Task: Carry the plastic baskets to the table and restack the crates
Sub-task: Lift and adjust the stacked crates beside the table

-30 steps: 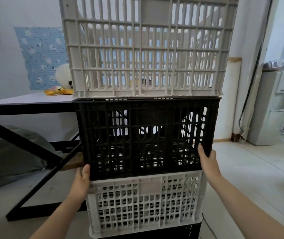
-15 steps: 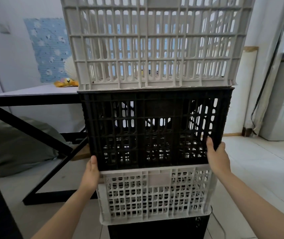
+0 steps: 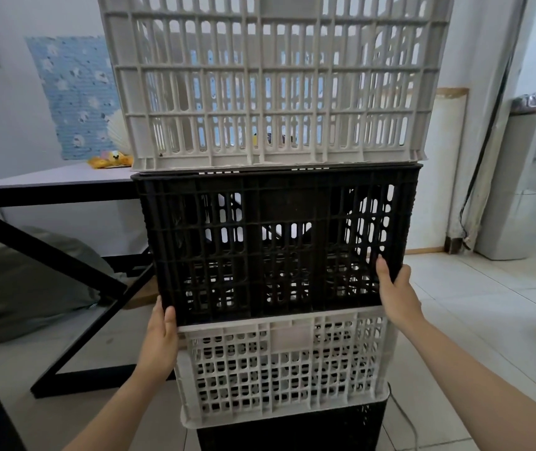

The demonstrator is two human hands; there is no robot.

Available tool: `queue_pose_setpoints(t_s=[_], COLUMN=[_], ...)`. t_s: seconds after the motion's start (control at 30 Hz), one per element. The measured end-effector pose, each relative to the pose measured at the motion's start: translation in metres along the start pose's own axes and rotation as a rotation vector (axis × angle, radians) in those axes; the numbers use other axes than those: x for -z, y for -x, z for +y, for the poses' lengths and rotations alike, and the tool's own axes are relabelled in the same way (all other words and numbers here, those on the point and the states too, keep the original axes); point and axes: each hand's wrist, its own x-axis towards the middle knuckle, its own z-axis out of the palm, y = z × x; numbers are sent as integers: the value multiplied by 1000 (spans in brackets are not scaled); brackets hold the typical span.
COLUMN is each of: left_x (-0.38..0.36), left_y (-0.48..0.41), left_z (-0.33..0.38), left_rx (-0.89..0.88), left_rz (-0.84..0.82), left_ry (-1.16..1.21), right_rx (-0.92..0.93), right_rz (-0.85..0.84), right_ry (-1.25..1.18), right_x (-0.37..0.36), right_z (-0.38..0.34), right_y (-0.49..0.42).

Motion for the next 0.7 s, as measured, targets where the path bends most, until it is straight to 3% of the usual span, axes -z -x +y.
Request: queue_pose_setpoints(t_s=[0.17,0.47,0.7], left_x=[1,-8,-7], left_y=[3,4,5], left_z=[2,-4,-5], left_rx=[4,73,28], left_rz=[10,78,119], left_ry=[15,49,64], right_rx=[22,-6,23], right_rz=[2,47,88], right_ry=[-122,-6,61], right_x=[-5,-9,-4], right_z=[1,5,4], right_y=[3,-5,-7])
